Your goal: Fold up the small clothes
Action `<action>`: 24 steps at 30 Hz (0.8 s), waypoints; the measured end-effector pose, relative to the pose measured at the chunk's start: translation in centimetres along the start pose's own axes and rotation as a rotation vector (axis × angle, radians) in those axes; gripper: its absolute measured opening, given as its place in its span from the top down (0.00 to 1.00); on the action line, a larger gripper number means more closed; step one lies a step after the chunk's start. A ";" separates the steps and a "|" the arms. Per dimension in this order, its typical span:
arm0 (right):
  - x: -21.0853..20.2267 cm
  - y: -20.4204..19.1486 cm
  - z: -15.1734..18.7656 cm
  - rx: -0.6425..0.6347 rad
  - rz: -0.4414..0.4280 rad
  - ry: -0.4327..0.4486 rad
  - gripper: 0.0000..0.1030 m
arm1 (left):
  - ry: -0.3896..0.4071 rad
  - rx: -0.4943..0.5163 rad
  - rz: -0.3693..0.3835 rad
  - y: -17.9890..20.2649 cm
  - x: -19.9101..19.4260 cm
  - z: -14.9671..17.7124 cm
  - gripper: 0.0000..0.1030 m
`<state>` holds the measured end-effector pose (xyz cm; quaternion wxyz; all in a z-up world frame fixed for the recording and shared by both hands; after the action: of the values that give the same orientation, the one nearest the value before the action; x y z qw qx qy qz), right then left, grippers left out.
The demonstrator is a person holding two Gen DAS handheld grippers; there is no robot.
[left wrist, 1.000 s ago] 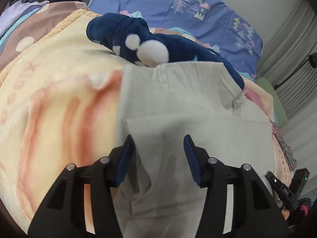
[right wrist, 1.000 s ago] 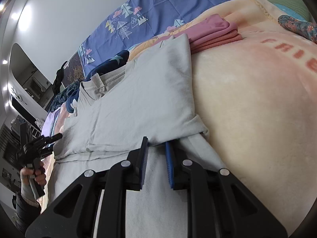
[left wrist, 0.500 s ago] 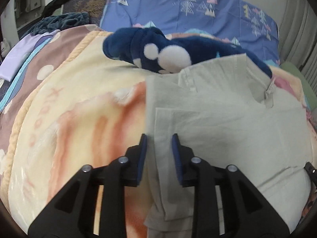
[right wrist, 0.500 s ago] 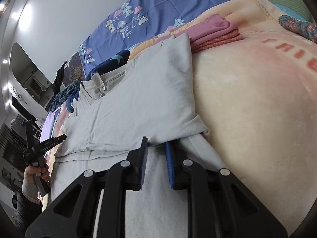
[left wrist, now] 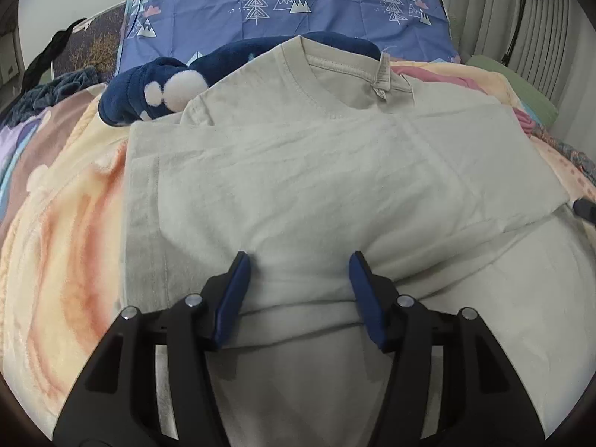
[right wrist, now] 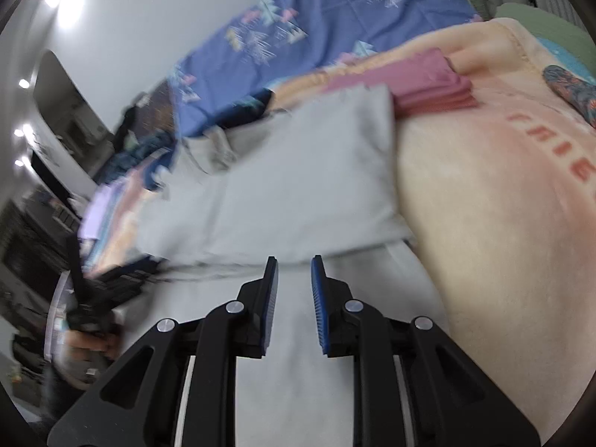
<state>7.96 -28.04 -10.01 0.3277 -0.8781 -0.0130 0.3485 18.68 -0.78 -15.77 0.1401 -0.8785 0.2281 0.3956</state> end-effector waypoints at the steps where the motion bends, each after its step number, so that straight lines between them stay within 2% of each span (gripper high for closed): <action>1: -0.8 -0.4 -1.4 -0.001 0.001 0.031 0.80 | 0.003 -0.012 0.013 -0.2 0.0 0.0 0.45; 2: -1.1 -0.4 -2.5 -0.004 0.019 0.059 0.72 | 0.004 -0.017 0.018 -0.3 0.0 0.1 0.45; 3: -1.1 -0.2 -4.2 0.002 0.068 0.103 0.57 | 0.006 -0.016 0.017 -0.3 0.0 0.1 0.45; 5: 0.5 1.4 -7.8 0.030 0.156 0.126 0.39 | 0.009 -0.008 0.005 -0.1 0.0 0.2 0.45; 7: 2.8 3.2 -10.3 0.076 0.168 0.098 0.39 | 0.012 -0.004 0.000 -0.1 0.2 0.2 0.45; 8: 4.8 4.9 -11.6 0.133 0.160 0.055 0.39 | 0.012 -0.005 0.001 -0.4 0.8 0.1 0.45; 10: 8.1 7.0 -12.7 0.257 0.081 -0.063 0.39 | 0.013 -0.009 0.005 -0.4 0.8 0.1 0.44; 11: 8.9 7.4 -12.8 0.293 0.036 -0.087 0.42 | 0.014 -0.011 0.007 -0.5 0.8 0.1 0.44; 12: 9.1 7.4 -12.8 0.301 0.017 -0.083 0.83 | 0.015 -0.013 0.008 -0.5 0.7 0.1 0.44; 13: 9.0 6.9 -13.0 0.260 0.020 -0.073 0.96 | 0.016 -0.014 0.009 -0.5 0.7 0.1 0.44; 16: 5.8 4.1 -12.9 0.100 0.118 0.094 0.98 | 0.017 -0.012 0.008 -0.4 0.7 0.2 0.44; 18: 6.9 4.4 -12.8 0.015 0.273 0.096 0.98 | 0.017 -0.013 0.009 -0.4 0.7 0.2 0.44; 20: 8.9 6.3 -12.5 0.016 0.366 0.036 0.99 | 0.018 -0.013 0.010 -0.5 0.7 0.2 0.44; 22: 8.1 7.1 -12.6 0.056 0.370 0.075 0.99 | 0.017 -0.013 0.009 -0.5 0.7 0.2 0.44; 24: 6.0 6.3 -12.1 0.055 0.349 0.128 0.98 | 0.017 -0.014 0.010 -0.5 0.7 0.2 0.44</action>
<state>18.71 -38.35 -10.69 0.2862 -0.8782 0.1697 0.3435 19.23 -0.47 -16.35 0.1301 -0.8817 0.2312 0.3902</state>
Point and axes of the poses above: each gripper's, at about its wrist camera, not at the fingertips, and x roughly the way its jaws point, y to its right, z to its underside, the point moved 3 cm from there along x, roughly the way its jaws point, and after that the axes turned 10 degrees about x, right-handed, at the moved point
